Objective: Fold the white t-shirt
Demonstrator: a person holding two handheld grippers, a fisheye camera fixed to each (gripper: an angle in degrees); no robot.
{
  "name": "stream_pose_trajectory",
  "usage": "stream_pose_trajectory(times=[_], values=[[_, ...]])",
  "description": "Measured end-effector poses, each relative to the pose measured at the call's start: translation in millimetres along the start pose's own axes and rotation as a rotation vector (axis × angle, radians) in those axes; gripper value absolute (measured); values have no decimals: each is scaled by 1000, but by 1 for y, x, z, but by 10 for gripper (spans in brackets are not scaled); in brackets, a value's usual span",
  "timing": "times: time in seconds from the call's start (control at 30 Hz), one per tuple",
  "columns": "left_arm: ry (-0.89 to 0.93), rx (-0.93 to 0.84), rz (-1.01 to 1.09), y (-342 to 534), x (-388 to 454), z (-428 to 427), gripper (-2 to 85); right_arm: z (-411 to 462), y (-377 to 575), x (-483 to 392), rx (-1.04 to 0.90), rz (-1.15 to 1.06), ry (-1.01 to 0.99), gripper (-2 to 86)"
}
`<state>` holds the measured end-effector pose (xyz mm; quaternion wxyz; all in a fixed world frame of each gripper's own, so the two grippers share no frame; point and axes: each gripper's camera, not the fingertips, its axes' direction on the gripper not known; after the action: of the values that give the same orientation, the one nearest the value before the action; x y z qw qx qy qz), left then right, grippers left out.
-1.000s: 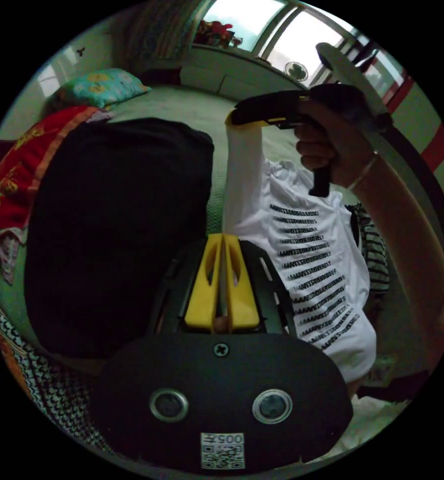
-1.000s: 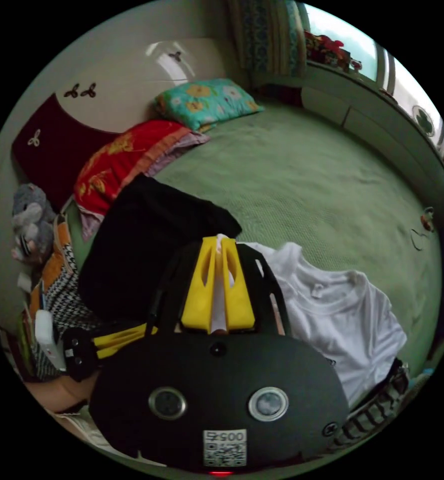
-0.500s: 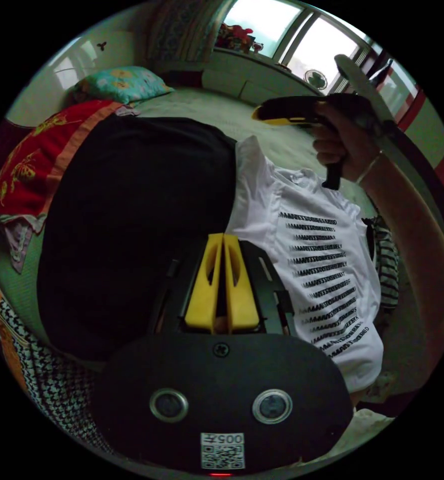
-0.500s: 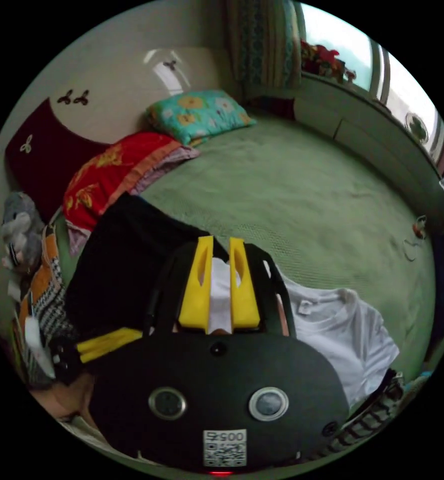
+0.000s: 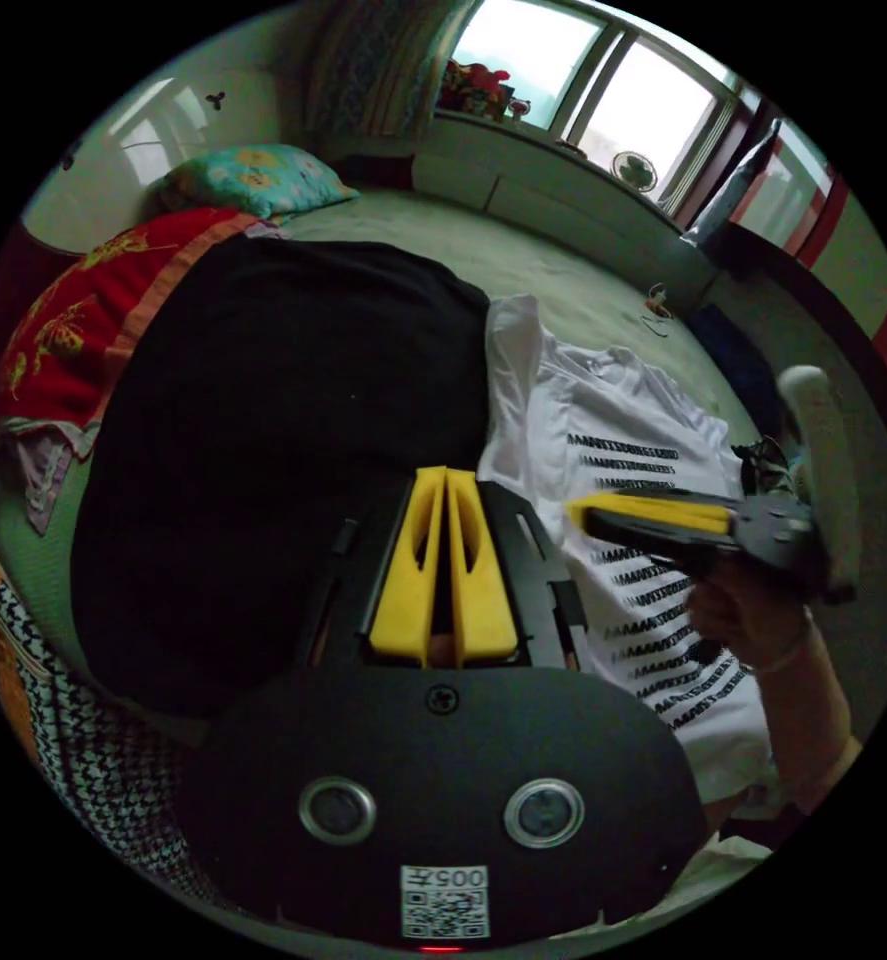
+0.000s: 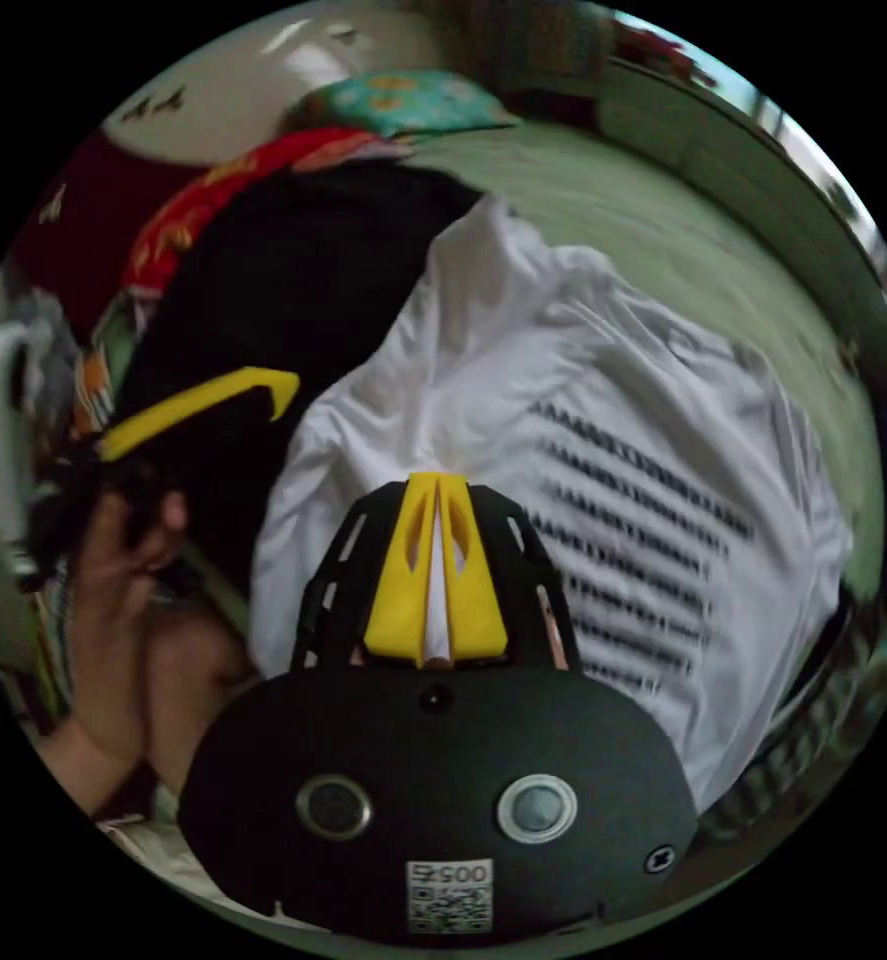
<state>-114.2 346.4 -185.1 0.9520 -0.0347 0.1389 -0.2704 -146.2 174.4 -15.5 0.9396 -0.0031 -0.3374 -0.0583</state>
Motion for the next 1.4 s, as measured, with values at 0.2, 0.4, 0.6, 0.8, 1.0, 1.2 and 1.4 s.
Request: stream_pose_trajectory(times=[0.2, 0.4, 0.6, 0.8, 1.0, 1.2, 1.4], values=[[-348, 12, 74, 25, 75, -33, 14, -177, 159, 81, 243, 279, 71, -10], [-323, -29, 127, 42, 180, -76, 17, -240, 344, 191, 274, 601, 40, -10], [-222, -40, 298, 76, 310, -93, 16, -275, 449, 246, 289, 701, 27, -10], [-151, -92, 407, 106, 421, -85, 15, -312, 505, 263, 305, 669, 79, -10], [-153, -130, 457, 105, 497, -65, 14, -328, 540, 280, 312, 656, 92, -10], [-156, -132, 521, 88, 558, -35, 10, -327, 553, 303, 293, 666, 114, -9], [-131, -148, 551, 76, 582, 12, 0, -311, 536, 315, 306, 651, 121, -5]])
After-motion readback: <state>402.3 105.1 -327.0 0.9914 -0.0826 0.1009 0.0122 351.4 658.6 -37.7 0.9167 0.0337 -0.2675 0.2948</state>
